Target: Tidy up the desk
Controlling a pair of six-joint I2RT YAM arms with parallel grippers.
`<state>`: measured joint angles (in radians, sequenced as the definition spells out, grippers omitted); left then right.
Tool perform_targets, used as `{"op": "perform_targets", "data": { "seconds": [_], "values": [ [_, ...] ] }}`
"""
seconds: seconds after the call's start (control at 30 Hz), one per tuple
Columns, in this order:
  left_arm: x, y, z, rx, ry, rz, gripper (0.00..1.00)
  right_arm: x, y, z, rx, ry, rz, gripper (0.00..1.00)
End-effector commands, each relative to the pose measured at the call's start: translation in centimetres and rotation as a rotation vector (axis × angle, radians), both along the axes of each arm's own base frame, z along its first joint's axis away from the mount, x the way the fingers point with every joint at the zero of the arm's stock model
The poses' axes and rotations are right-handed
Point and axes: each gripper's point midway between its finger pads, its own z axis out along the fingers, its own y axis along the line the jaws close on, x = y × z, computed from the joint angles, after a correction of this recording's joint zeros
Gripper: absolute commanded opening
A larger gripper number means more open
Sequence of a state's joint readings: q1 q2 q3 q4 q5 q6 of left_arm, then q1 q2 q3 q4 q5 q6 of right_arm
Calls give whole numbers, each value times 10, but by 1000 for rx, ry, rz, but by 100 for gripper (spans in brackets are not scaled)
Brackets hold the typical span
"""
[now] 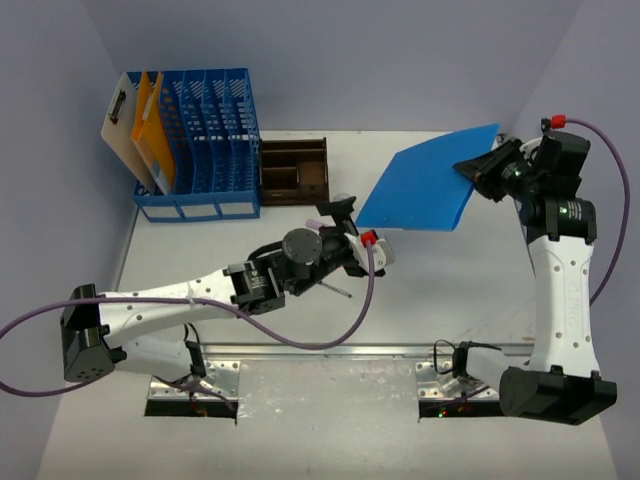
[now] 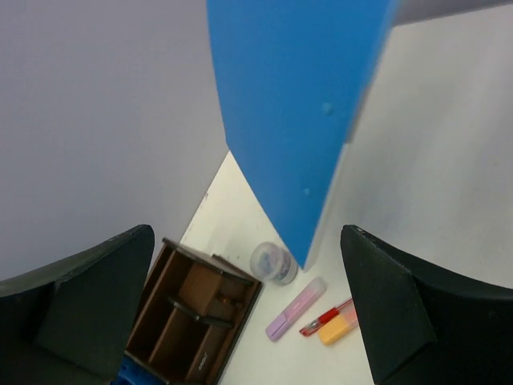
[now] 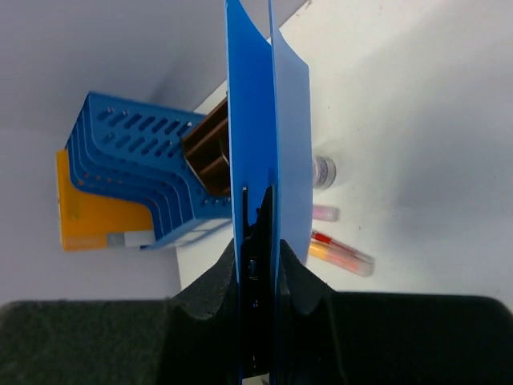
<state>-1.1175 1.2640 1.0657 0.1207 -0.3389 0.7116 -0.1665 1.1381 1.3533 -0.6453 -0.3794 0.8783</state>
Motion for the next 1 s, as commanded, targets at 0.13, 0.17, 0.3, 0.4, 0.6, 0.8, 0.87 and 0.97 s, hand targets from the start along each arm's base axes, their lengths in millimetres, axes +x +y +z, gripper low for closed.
{"op": "perform_targets", "data": {
  "seconds": [0.13, 0.17, 0.3, 0.4, 0.6, 0.8, 0.87, 0.97],
  "values": [
    [-33, -28, 46, -222, -125, -89, 100, -1, -10, 4, 228, 122, -223, 1],
    [-34, -31, 47, -250, -98, -94, 100, -3, -8, 2, 244, 138, -227, 1],
    [-48, -54, 58, -324, 8, -205, 100, -5, -3, -10, 331, 199, -245, 1],
    [-58, -74, 54, -337, 66, -283, 99, -7, 4, -11, 371, 217, -229, 1],
    [-43, -96, 44, -295, 84, -305, 88, -11, 10, 1, 418, 222, -216, 1],
    [-4, -109, 27, -195, 61, -216, 76, -21, 21, 15, 469, 232, -166, 1],
    [14, -106, 26, -193, 59, -185, 71, -26, 22, 15, 465, 239, -168, 1],
    [32, -101, 30, -192, 20, -139, 58, -28, 21, 15, 453, 232, -169, 1]
  ]
}}
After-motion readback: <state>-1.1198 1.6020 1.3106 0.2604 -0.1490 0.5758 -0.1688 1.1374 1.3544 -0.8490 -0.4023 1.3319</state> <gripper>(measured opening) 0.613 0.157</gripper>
